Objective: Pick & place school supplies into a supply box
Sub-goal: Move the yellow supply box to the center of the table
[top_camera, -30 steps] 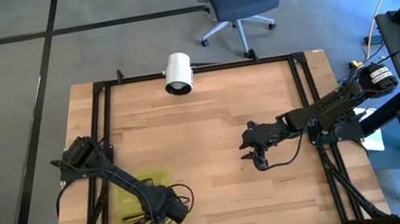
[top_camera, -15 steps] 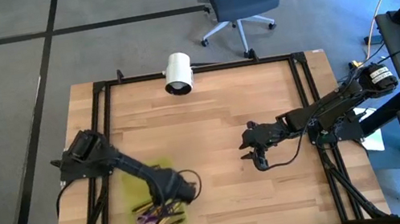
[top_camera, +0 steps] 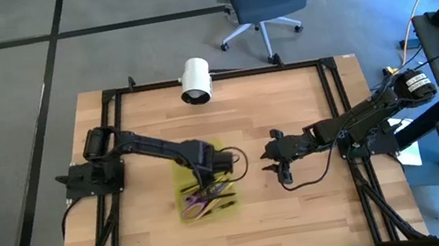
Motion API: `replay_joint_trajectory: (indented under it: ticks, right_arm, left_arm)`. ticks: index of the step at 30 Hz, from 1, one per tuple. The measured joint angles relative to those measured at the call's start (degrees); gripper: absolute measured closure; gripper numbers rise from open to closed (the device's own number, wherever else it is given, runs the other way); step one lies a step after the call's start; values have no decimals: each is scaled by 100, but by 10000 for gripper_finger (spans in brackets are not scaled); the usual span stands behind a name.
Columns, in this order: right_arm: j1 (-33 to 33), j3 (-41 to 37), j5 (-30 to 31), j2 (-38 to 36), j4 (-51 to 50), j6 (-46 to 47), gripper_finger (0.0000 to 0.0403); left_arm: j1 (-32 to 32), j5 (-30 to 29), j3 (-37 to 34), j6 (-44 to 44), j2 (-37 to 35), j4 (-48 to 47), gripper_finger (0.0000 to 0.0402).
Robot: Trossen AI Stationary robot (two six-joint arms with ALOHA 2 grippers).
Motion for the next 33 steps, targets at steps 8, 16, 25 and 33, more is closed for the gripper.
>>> replay_joint_trajectory:
  ticks: [8, 16, 25, 33]
  right_arm:
    - [0, 0, 29, 0, 4, 222, 211]
    - [0, 0, 14, 0, -22, 476, 211]
    - [0, 0, 14, 0, -12, 457, 211]
    - [0, 0, 12, 0, -9, 455, 211]
  left_arm:
    - [102, 45, 278, 877, 2, 424, 376]
    - [82, -222, 286, 717, 243, 544, 376]
    - [93, -221, 299, 748, 450, 569, 375]
    - [-10, -221, 416, 774, 442, 532, 365]
